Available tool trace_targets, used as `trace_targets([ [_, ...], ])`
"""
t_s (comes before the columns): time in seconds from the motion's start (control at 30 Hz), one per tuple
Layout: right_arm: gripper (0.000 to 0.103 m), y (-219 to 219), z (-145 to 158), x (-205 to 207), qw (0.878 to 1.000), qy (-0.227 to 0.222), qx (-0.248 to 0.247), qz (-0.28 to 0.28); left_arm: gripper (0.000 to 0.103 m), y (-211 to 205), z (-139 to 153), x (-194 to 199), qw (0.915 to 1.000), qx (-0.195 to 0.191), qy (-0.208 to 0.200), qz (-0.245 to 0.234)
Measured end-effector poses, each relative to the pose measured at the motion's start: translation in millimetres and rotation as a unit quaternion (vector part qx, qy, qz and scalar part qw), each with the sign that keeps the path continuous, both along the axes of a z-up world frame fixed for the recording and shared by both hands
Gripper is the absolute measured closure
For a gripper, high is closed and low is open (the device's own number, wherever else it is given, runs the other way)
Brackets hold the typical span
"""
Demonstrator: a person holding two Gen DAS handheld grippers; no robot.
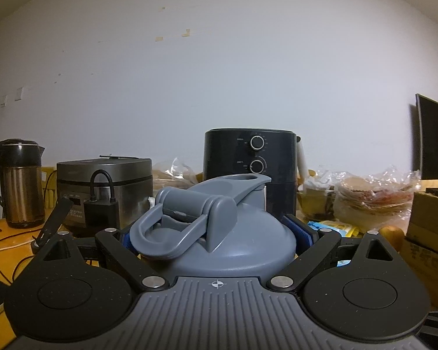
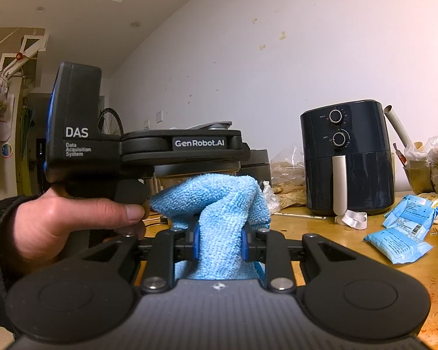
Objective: Clean container
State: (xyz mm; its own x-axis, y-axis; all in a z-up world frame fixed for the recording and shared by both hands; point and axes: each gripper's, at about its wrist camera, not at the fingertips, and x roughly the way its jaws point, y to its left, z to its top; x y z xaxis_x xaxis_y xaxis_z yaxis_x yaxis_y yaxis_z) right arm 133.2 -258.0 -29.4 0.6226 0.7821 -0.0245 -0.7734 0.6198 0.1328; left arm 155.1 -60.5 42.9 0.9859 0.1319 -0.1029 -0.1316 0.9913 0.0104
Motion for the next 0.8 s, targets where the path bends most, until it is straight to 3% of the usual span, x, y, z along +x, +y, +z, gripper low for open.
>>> trace_targets([
  [0.8,0.078,1,-1,-4,1.000,0.000,0.000,-0.002,0.008,26,-5,0,0.9930,-0.005,-0.008,-0.118],
])
